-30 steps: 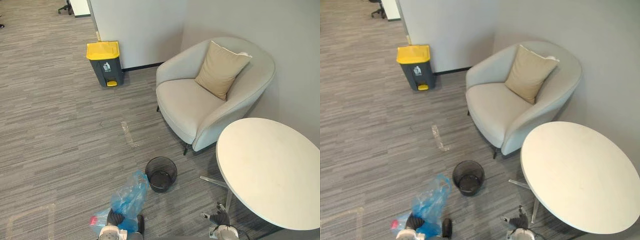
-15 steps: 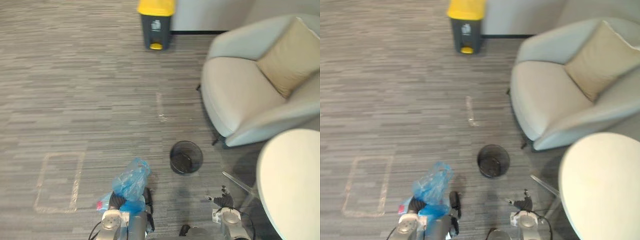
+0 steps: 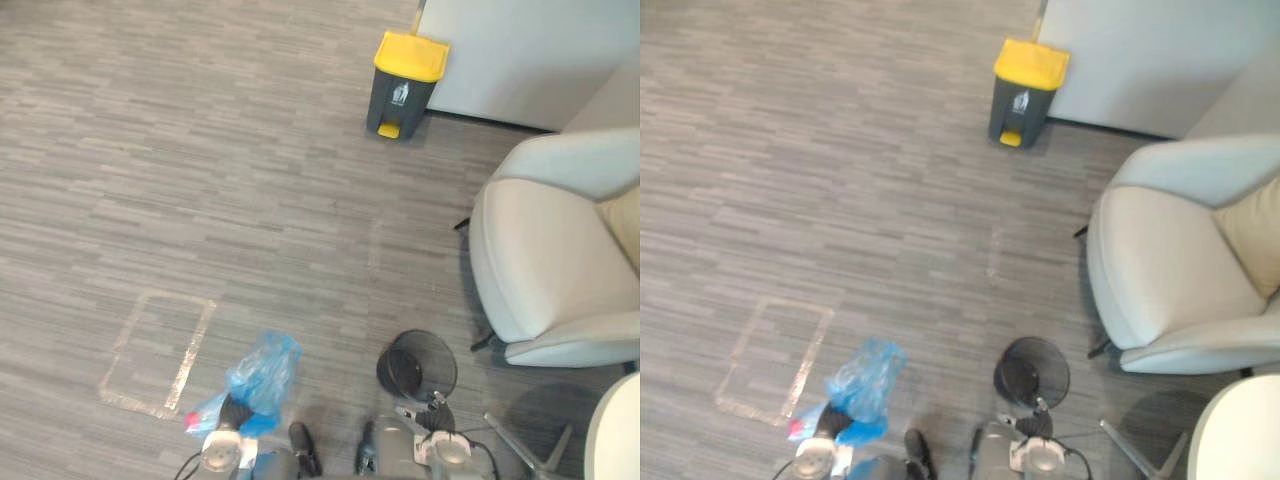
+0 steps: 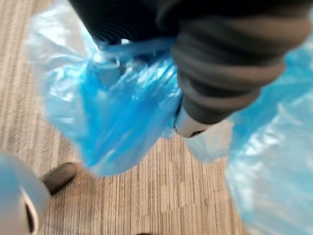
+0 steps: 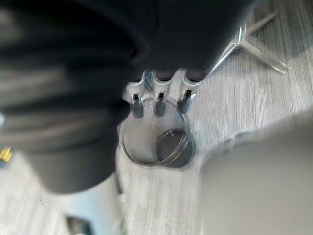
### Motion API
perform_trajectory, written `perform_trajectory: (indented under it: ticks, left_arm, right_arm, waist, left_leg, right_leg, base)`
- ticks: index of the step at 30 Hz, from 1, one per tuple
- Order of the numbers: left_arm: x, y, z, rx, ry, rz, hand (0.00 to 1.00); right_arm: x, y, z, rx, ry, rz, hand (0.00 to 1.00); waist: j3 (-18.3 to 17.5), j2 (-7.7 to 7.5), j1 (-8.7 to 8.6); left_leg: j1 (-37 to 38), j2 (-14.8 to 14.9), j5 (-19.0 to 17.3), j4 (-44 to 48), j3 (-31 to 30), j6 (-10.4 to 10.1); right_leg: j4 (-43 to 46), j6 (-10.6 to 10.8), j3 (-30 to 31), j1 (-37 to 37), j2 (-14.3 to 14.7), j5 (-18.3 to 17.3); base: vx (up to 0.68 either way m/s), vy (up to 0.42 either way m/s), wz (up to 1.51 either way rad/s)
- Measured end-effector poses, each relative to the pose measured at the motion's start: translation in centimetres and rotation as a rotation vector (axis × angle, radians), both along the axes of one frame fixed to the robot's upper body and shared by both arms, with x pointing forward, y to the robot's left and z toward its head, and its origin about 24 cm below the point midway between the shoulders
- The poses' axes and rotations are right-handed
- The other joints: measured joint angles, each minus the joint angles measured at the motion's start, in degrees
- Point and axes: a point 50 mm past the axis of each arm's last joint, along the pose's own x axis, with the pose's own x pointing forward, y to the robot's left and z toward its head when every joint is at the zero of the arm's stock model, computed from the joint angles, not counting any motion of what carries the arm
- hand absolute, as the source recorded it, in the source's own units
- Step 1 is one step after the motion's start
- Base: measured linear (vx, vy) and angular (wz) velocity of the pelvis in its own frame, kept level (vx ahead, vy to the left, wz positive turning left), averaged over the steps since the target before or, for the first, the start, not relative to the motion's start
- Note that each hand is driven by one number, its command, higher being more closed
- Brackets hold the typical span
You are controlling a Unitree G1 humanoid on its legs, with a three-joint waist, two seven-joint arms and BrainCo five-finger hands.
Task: Gather rubbish on tea table into small bin, then transfer packed bag to large trash can.
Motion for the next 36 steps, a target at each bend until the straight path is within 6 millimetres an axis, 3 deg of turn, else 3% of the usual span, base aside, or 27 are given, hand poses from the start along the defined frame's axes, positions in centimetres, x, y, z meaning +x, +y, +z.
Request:
perform_trajectory:
  ticks: [2, 5, 6, 7, 8, 9, 10, 12, 15, 17, 18, 19, 20, 21, 22, 23, 24, 25, 27, 30, 32, 33, 34, 35, 36]
  left_arm:
    - [0.2, -0.5, 0.0, 0.003, -0.003, -0.026, 1.0]
    - [-0.2, -0.5, -0.2, 0.009, 0.009, -0.031, 1.0]
    - [-0.5, -0.6, -0.3, 0.009, 0.016, -0.032, 1.0]
    - [-0.6, -0.5, -0.3, 0.01, 0.019, -0.022, 1.0]
    - [-0.4, -0.7, 0.0, -0.001, -0.001, -0.017, 1.0]
    - [-0.5, -1.0, 0.1, -0.014, -0.014, -0.003, 1.0]
    - [-0.9, -1.1, 0.3, -0.029, -0.029, 0.02, 1.0]
    - [-0.6, -1.9, 0.6, -0.061, -0.051, 0.033, 1.0]
    - [0.1, -2.4, 1.2, -0.085, -0.093, 0.039, 1.0]
    - [0.6, -2.6, 1.4, -0.091, -0.107, 0.039, 1.0]
    - [0.8, -2.9, 1.4, -0.102, -0.112, 0.045, 1.0]
    - [0.8, -3.1, 1.4, -0.106, -0.113, 0.043, 1.0]
    - [0.2, -3.3, 1.1, -0.11, -0.096, 0.044, 1.0]
    - [-0.1, -3.2, 0.9, -0.109, -0.085, 0.044, 1.0]
    - [0.3, -2.5, 0.8, -0.087, -0.075, 0.052, 1.0]
    - [0.5, -2.3, 1.0, -0.081, -0.084, 0.044, 1.0]
    - [0.5, -2.3, 1.0, -0.081, -0.086, 0.042, 1.0]
    - [0.7, -2.6, 1.1, -0.082, -0.091, 0.024, 1.0]
    - [0.9, -2.6, 1.1, -0.083, -0.089, 0.025, 1.0]
    - [1.0, -2.0, 0.8, -0.068, -0.069, 0.026, 1.0]
    - [1.1, -1.4, 0.6, -0.053, -0.055, 0.021, 1.0]
    - [1.1, -0.9, 0.5, -0.033, -0.045, 0.013, 1.0]
    - [1.0, -0.7, 0.5, -0.025, -0.041, 0.01, 1.0]
    - [0.7, -0.8, 0.1, -0.027, -0.015, 0.012, 1.0]
    - [0.7, -1.0, 0.1, -0.033, -0.017, 0.01, 1.0]
  right_arm:
    - [-0.4, -0.4, 0.1, 0.004, -0.012, -0.031, 0.0]
    - [-0.9, -0.9, 0.1, -0.005, -0.013, -0.038, 0.0]
    - [-1.0, -1.0, 0.2, -0.005, -0.016, -0.041, 0.0]
    - [-0.6, -1.0, 0.4, -0.007, -0.026, -0.033, 0.0]
    - [-0.4, -1.3, 0.6, -0.021, -0.038, -0.021, 0.0]
    - [-0.2, -1.3, 0.9, -0.024, -0.05, -0.013, 0.0]
    - [-0.1, -1.1, 1.0, -0.024, -0.059, -0.006, 0.0]
    - [0.0, -0.9, 1.1, -0.023, -0.059, 0.001, 0.0]
    - [0.6, -0.3, 1.7, -0.01, -0.103, 0.0, 0.0]
    - [1.4, 0.1, 2.0, -0.001, -0.128, 0.001, 0.0]
    - [1.4, -0.1, 1.9, -0.005, -0.118, -0.01, 0.0]
    - [1.4, -0.3, 1.7, -0.007, -0.104, -0.015, 0.0]
    - [1.0, -0.7, 1.4, -0.016, -0.083, -0.021, 0.0]
    - [0.9, -0.4, 1.1, -0.007, -0.068, -0.021, 0.0]
    - [0.8, 0.8, 0.8, 0.028, -0.053, -0.018, 0.0]
    - [0.5, 1.5, 0.7, 0.045, -0.047, -0.019, 0.0]
    - [0.6, 1.6, 0.7, 0.047, -0.046, -0.016, 0.0]
    - [0.4, 2.0, 0.5, 0.037, -0.036, 0.014, 0.0]
    - [0.3, 2.4, 0.5, 0.034, -0.029, 0.042, 0.0]
    - [0.2, 2.4, 0.1, 0.034, -0.005, 0.053, 0.0]
    - [0.7, 2.3, 0.1, 0.027, -0.006, 0.063, 0.0]
    - [0.5, 2.1, 0.0, 0.024, 0.0, 0.061, 0.0]
    - [0.1, 2.0, -0.2, 0.024, 0.011, 0.059, 0.0]
    - [-0.4, 1.1, -0.3, 0.002, 0.031, 0.054, 0.0]
    - [-0.5, 0.4, -0.3, -0.013, 0.033, 0.045, 0.0]
  waist:
    - [0.01, 0.15, -1.48]
    - [-0.13, 0.14, -1.68]
    - [-0.5, -0.01, -1.63]
    - [-0.07, 0.74, -1.57]
    - [0.63, 2.05, -1.52]
    - [1.23, 3.22, -0.89]
    - [1.36, 3.45, 0.8]
    - [1.48, 3.13, 2.0]
    - [1.44, 3.06, 3.41]
    - [1.43, 2.49, 4.55]
    - [1.38, 2.28, 4.99]
    - [0.97, 2.56, 5.45]
    - [-0.17, 3.85, 6.14]
    - [-0.47, 2.79, 6.34]
    - [-1.45, 0.03, 6.35]
    - [-1.94, -0.78, 6.54]
    - [-1.87, -0.81, 6.63]
    - [-1.52, 0.14, 6.5]
    - [-1.62, 0.36, 5.83]
    - [-1.1, 1.06, 4.83]
    - [-0.94, 1.17, 4.71]
    - [-1.18, 0.12, 4.31]
    - [-1.54, -0.79, 3.94]
    - [-1.94, 0.03, 3.19]
    - [-2.51, 1.24, 2.99]
  left_leg:
    - [1.92, -0.46, -1.81, -0.02, -3.99, -1.9]
    - [3.79, -0.45, -5.83, 3.13, -7.19, -3.77]
    - [4.45, 0.28, -7.7, 6.62, -7.36, -5.49]
    - [3.1, 2.31, -8.73, 12.8, -6.59, -6.7]
    - [-1.88, 6.18, -7.65, 27.46, -4.3, -7.3]
    - [-4.86, 9.44, -4.14, 37.42, -3.26, -6.66]
    - [-7.98, 12.37, -4.58, 46.17, -3.36, -5.62]
    - [-10.83, 13.17, -6.64, 48.26, -3.62, -5.3]
    - [-15.49, 12.75, -7.75, 42.78, -5.1, -4.62]
    - [-19.82, 8.8, -7.15, 33.11, -10.44, -5.05]
    - [-21.83, 5.85, -3.53, 22.96, -15.54, -6.35]
    - [-21.46, 4.73, 1.31, 14.82, -18.45, -6.96]
    - [-21.35, 5.58, 12.9, 6.67, -21.74, -7.54]
    - [-21.66, 5.43, 13.74, 9.33, -20.8, -6.21]
    - [-21.88, 4.21, 9.76, 13.73, -17.6, -4.74]
    - [-20.45, 4.41, 6.07, 15.97, -15.1, -3.77]
    - [-19.49, 4.53, 5.09, 16.45, -14.31, -3.42]
    - [-10.13, 5.08, 0.38, 14.96, -11.08, -2.44]
    - [-4.33, 5.12, -0.19, 11.06, -9.77, -2.17]
    - [2.23, 6.42, -0.63, 5.92, -7.99, -2.26]
    - [5.94, 7.39, -1.31, 2.38, -6.76, -3.45]
    - [7.9, 6.51, -2.09, 1.31, -6.86, -4.75]
    - [8.75, 5.73, -2.6, 1.21, -7.19, -5.48]
    - [10.29, 6.44, -3.57, 1.3, -8.56, -6.53]
    - [9.91, 7.37, -3.5, 2.7, -9.07, -6.62]
  right_leg:
    - [-9.66, -0.08, 2.92, -1.32, 2.07, 6.9]
    - [-5.01, -2.31, 4.09, -2.18, 1.46, 8.06]
    - [-3.46, -3.67, 4.42, -1.53, 1.64, 8.7]
    - [-2.62, -4.86, 3.42, -0.1, 2.11, 7.26]
    - [-4.37, -5.75, 2.64, 3.31, 3.71, 5.59]
    - [-6.08, -6.3, 2.9, 6.47, 5.25, 4.78]
    - [-7.99, -7.31, 5.32, 10.37, 6.36, 3.42]
    - [-10.71, -7.4, 8.25, 15.68, 6.48, 1.88]
    - [-14.83, -7.37, 13.15, 22.17, 6.02, 1.31]
    - [-16.91, -7.38, 16.57, 25.85, 4.44, 1.13]
    - [-17.36, -7.19, 18.56, 27.36, 3.34, 1.03]
    - [-17.25, -6.12, 20.09, 28.14, 3.19, 0.51]
    - [-16.87, -2.56, 22.29, 29.53, 3.74, -1.41]
    - [-15.99, -0.54, 23.58, 30.03, 2.81, -2.6]
    - [-11.22, 2.47, 24.09, 28.1, 0.06, -2.78]
    - [-4.53, 5.95, 23.89, 25.55, -0.79, -0.72]
    - [-1.61, 7.55, 23.73, 24.68, -0.98, 0.25]
    - [19.02, 10.96, 19.0, 16.1, -1.86, -0.43]
    - [21.42, 6.23, 11.73, 11.97, -2.64, -2.61]
    - [14.47, 3.31, 3.07, 6.15, -2.4, -4.07]
    - [1.91, 2.15, -1.65, 3.76, -1.1, -0.63]
    - [-6.9, 0.59, -1.84, 3.73, -0.41, 4.9]
    - [-9.6, -0.45, -0.91, 3.82, -0.42, 7.94]
    - [-7.58, -3.69, -0.49, 4.25, 0.09, 10.26]
    - [-7.1, -3.91, -0.98, 4.36, 0.46, 8.85]
  base:
    - [0.42, -0.064, 0.98]
    - [0.48, -0.135, 0.75]
    - [0.64, -0.188, 0.55]
    - [0.78, -0.232, 0.47]
    - [0.66, -0.184, 0.1]
    - [0.79, -0.152, -0.46]
    - [0.68, -0.08, -0.67]
    - [0.67, -0.057, -0.68]
    - [0.63, 0.053, -0.83]
    - [0.57, 0.186, -0.95]
    - [0.59, 0.283, -0.86]
    - [0.74, 0.384, -1.17]
    - [0.62, 0.356, -1.07]
    - [0.58, 0.322, -1.05]
    - [0.51, 0.261, -0.9]
    - [0.51, 0.232, -0.8]
    - [0.75, 0.365, -1.42]
    - [0.68, 0.343, -1.18]
    - [0.55, 0.22, -0.66]
    - [0.39, -0.008, -0.26]
    - [0.31, -0.065, -0.24]
    - [0.3, -0.082, 0.01]
    - [0.51, -0.168, 0.23]
    - [0.45, -0.151, 0.25]
    - [0.54, -0.219, 0.19]
